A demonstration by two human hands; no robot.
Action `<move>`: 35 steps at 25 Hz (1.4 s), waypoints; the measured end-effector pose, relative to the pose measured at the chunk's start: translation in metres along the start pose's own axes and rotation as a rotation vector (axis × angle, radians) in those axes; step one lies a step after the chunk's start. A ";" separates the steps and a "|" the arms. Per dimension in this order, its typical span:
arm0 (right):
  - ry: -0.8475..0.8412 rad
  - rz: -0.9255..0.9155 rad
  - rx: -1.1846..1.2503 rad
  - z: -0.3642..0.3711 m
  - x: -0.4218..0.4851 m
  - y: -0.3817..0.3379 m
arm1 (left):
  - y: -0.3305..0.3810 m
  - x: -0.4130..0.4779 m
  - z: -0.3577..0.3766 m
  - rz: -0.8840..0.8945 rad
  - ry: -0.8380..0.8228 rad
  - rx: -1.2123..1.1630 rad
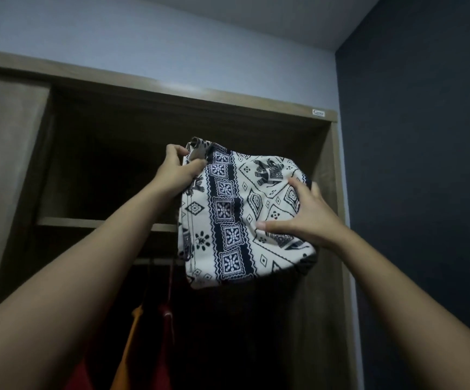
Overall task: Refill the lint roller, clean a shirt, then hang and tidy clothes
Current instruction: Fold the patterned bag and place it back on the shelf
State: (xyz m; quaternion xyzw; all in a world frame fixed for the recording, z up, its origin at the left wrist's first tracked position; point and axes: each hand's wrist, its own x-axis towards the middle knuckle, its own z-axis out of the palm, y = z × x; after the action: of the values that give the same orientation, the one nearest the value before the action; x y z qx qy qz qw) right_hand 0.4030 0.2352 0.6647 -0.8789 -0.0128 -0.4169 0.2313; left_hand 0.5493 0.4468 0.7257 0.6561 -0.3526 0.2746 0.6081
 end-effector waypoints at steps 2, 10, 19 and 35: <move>-0.008 -0.005 -0.019 -0.002 0.031 0.011 | -0.012 0.032 0.016 0.006 0.024 0.005; -0.166 0.152 -0.264 0.019 0.134 0.050 | -0.059 0.115 0.068 -0.139 -0.036 0.598; -0.310 -0.194 -0.402 0.011 0.118 0.071 | -0.024 0.069 0.062 0.503 -0.386 0.822; -0.207 -0.452 -0.729 -0.005 0.134 0.075 | -0.030 0.027 0.077 0.539 -0.427 1.324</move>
State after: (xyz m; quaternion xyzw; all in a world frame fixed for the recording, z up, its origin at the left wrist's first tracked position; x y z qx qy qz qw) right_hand 0.5032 0.1435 0.7372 -0.9153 -0.0799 -0.3442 -0.1934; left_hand 0.5842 0.3675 0.7205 0.8150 -0.3726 0.4357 -0.0842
